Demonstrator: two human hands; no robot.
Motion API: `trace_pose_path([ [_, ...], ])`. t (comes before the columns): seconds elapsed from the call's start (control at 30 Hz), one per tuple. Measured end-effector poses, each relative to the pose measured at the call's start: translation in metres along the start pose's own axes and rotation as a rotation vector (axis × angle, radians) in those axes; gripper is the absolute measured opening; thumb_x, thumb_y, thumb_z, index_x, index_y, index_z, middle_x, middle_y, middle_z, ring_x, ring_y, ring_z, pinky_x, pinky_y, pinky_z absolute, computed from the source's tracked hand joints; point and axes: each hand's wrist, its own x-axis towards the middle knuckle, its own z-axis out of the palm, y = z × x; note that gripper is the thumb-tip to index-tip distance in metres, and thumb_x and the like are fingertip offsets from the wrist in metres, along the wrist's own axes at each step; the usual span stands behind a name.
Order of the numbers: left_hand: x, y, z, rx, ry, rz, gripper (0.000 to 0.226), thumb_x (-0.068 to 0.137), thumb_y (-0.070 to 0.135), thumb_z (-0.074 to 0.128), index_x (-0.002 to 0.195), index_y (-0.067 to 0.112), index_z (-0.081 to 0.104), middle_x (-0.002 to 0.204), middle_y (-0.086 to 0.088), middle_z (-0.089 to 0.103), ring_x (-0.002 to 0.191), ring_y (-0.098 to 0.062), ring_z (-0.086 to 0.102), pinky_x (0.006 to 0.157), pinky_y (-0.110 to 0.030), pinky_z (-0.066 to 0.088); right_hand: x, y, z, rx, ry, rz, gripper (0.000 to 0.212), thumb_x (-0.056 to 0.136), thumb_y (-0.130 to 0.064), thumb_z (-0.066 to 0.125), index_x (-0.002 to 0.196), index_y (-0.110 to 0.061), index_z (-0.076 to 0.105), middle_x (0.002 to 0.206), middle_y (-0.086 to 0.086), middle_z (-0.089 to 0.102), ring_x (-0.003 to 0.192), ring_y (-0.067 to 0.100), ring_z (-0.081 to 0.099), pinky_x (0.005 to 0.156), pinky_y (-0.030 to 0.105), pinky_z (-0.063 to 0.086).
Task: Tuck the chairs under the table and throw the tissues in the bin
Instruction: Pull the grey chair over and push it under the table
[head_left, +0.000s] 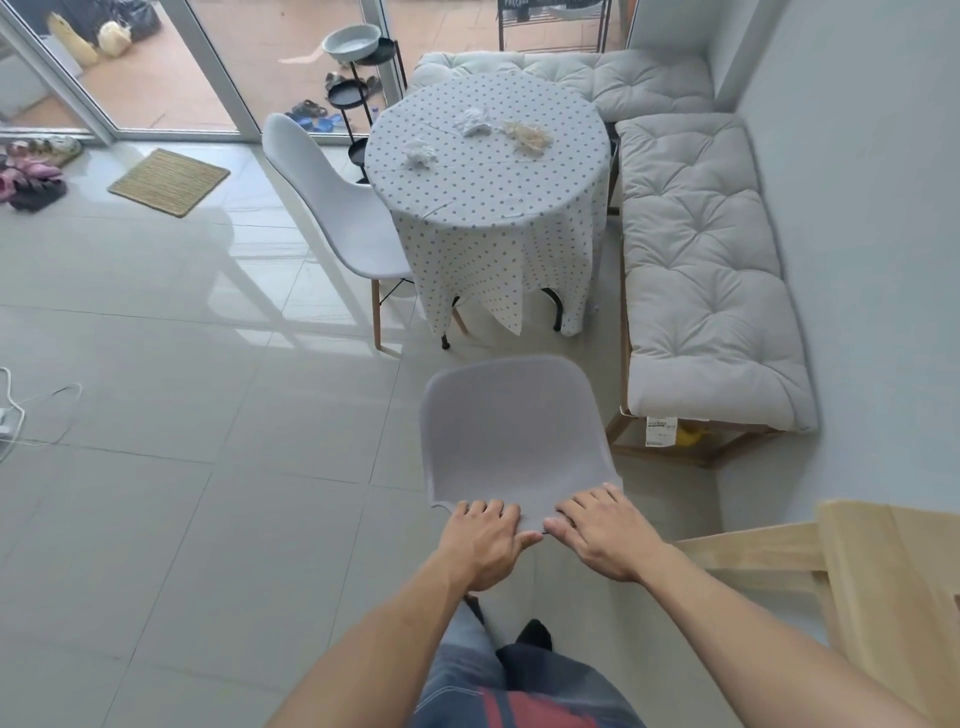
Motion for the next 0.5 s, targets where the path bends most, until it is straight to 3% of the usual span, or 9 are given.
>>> trace_pose_path([
  [0.5, 0.096, -0.05, -0.053, 0.087, 0.036, 0.05, 0.078, 0.101, 0.072, 0.005, 0.128, 0.016, 0.052, 0.129, -0.014, 0.062, 0.117, -0.04, 0.058, 0.102, -0.053, 0.042, 0.091, 0.03, -0.047, -0.094, 0.016, -0.01, 0.074, 0.101, -0.07, 0.006, 0.136, -0.024, 0.052, 0.131, 0.003, 0.062, 0.121, 0.028, 0.054, 0.113, 0.05, 0.031],
])
